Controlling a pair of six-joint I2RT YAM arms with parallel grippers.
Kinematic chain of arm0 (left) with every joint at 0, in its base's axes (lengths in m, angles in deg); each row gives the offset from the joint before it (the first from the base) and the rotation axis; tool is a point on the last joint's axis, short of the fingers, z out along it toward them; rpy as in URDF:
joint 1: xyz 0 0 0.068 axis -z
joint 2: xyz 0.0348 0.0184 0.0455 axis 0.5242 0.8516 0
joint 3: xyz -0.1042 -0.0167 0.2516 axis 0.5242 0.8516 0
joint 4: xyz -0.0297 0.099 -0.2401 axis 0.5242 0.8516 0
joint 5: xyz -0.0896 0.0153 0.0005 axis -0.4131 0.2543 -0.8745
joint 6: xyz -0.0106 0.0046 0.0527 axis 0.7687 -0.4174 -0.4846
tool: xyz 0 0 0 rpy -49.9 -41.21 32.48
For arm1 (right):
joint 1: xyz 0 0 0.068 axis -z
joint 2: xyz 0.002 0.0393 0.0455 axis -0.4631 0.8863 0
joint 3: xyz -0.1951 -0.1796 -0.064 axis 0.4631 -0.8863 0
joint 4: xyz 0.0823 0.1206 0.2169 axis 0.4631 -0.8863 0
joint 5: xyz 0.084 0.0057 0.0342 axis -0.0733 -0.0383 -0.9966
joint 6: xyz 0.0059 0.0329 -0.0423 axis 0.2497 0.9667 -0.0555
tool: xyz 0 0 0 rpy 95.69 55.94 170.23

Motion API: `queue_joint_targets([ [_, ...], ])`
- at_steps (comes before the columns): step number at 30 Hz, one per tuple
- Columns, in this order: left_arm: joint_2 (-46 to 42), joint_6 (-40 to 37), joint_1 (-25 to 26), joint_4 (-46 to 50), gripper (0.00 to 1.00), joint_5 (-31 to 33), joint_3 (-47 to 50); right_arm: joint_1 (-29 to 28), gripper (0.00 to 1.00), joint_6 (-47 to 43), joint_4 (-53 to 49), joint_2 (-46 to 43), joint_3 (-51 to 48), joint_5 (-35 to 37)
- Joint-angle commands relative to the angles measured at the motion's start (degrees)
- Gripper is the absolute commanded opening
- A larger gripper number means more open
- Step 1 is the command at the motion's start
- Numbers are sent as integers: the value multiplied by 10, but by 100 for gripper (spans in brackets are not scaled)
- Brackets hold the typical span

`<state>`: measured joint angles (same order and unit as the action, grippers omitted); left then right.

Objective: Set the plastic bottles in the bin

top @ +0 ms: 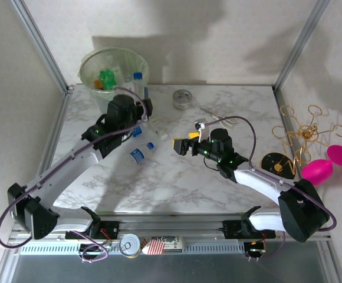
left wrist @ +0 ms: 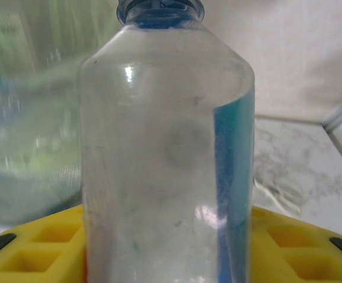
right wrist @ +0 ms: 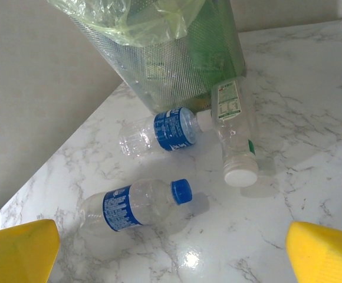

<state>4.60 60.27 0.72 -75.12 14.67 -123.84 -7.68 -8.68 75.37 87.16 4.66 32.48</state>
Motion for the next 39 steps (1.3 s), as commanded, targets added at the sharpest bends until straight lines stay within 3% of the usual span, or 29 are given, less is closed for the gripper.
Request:
queue_joint_targets([
  [1,46,-66,-32,8,49,-17,-85,2,99,1,23,-4,-6,-20],
  [15,267,-72,-173,95,49,-74,-389,3,99,-6,17,-7,-16,-27],
  [22,373,-34,-198,164,50,-116,-497,3,99,-3,11,-15,-18,-26],
  [28,395,-23,-198,170,52,-111,-504,3,99,-5,3,-19,-19,-20],
  [33,392,-15,-198,167,65,-106,-505,2,99,-7,2,-15,-15,-20],
  [36,383,-9,-198,165,86,-106,-505,3,99,-9,1,-9,-11,-22],
  [37,377,-8,-198,164,98,-106,-505,3,99,-9,1,-7,-10,-22],
  [39,364,-6,-198,162,100,-106,-505,2,99,-9,0,-5,-7,-22],
])
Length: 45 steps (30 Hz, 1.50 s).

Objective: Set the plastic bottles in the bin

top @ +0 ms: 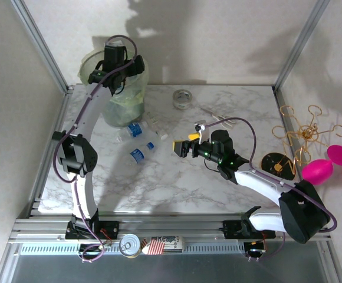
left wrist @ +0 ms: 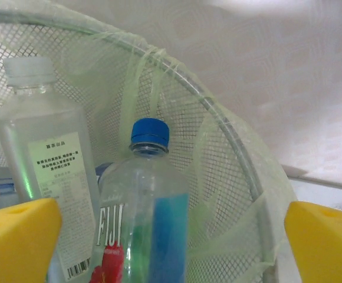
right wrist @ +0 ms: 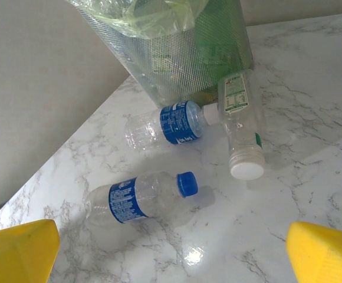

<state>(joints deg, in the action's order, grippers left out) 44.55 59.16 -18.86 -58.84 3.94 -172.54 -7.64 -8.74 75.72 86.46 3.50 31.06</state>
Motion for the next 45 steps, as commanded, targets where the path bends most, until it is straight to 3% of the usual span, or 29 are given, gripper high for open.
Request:
queue_joint_targets([
  [1,-45,6,-2,-3,100,1,-17,2,99,-9,-4,4,6,-8],
  [5,-97,14,0,-23,100,-14,7,3,99,-10,-7,15,10,7],
  [9,-183,32,5,-91,100,-52,106,2,99,-6,-15,45,25,19],
  [14,-313,61,31,-205,100,-68,299,2,99,-11,-28,110,61,20],
  [19,-466,117,72,-370,100,-51,569,0,97,-35,-76,199,139,46],
  [27,-592,199,107,-494,100,-5,828,-18,92,-89,-170,352,299,83],
  [36,-627,233,100,-543,99,40,944,-36,89,-157,-296,510,489,166],
  [45,-662,262,79,-563,100,40,1011,-41,78,-179,-342,598,608,167],
])
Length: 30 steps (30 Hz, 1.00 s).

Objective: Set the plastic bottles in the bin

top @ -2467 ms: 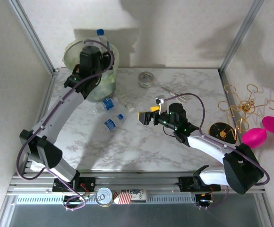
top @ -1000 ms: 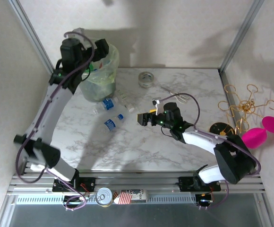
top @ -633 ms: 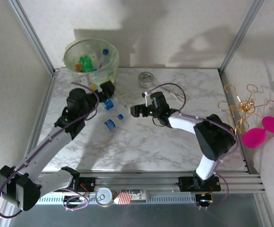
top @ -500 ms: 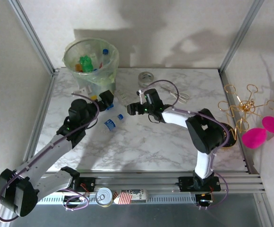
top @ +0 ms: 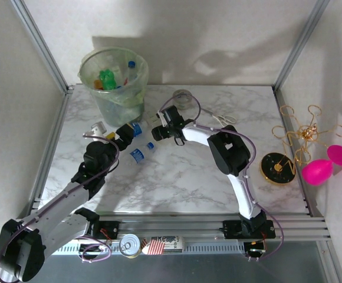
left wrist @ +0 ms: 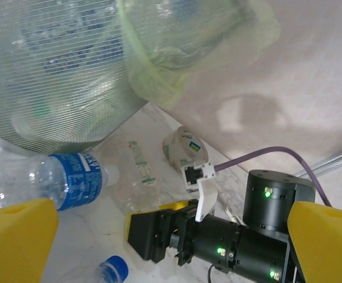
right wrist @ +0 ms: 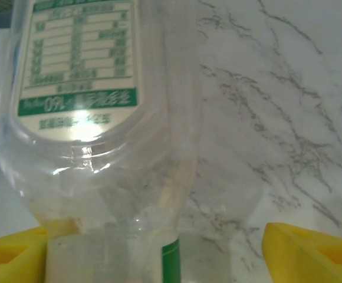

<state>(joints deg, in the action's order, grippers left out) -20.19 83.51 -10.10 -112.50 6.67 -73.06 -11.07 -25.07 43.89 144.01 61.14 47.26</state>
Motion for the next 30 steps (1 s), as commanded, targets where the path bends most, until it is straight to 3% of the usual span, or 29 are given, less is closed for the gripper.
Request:
queue_joint_targets([
  [1,-19,23,-10,-25,100,13,22,-8,74,-16,-25,27,38,5],
  [7,-31,39,-14,-25,100,9,36,-8,53,-27,-25,38,55,-2],
  [11,-28,45,-15,-34,100,-2,38,-9,44,-29,-16,23,38,-1],
  [22,-9,93,1,-80,100,-24,39,-9,39,14,104,-143,-161,-45],
  [30,43,121,55,-129,100,2,16,-9,39,74,229,-299,-333,-144],
])
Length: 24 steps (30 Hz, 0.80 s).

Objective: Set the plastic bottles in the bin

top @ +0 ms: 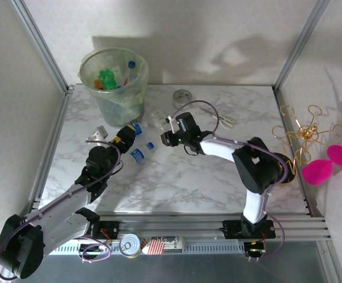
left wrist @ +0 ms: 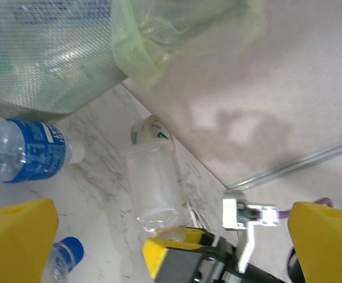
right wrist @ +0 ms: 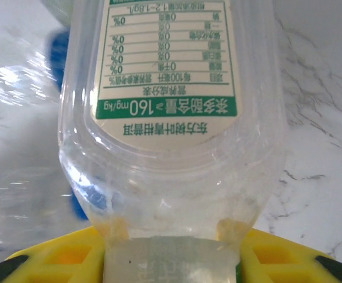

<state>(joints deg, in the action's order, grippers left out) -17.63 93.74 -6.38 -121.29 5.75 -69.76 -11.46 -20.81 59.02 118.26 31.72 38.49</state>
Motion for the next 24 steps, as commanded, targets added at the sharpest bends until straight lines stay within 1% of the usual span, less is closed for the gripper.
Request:
queue_joint_targets([
  [1,30,18,27,-47,99,14,-24,-5,39,38,95,-60,-56,-72],
  [5,84,14,61,-60,100,19,-60,-5,40,48,131,-106,-96,-122],
  [9,132,12,82,-72,100,13,-93,-5,40,55,159,-132,-124,-145],
  [10,140,11,85,-73,100,11,-100,-19,40,57,163,-135,-128,-151],
  [11,150,7,89,-74,100,11,-108,-20,40,59,166,-138,-132,-158],
  [16,185,4,97,-74,100,10,-135,-32,40,64,186,-150,-147,-196],
  [22,221,7,97,-69,99,8,-157,-43,40,63,204,-172,-168,-199],
  [24,229,10,97,-71,96,3,-160,-45,40,62,204,-175,-172,-198],
])
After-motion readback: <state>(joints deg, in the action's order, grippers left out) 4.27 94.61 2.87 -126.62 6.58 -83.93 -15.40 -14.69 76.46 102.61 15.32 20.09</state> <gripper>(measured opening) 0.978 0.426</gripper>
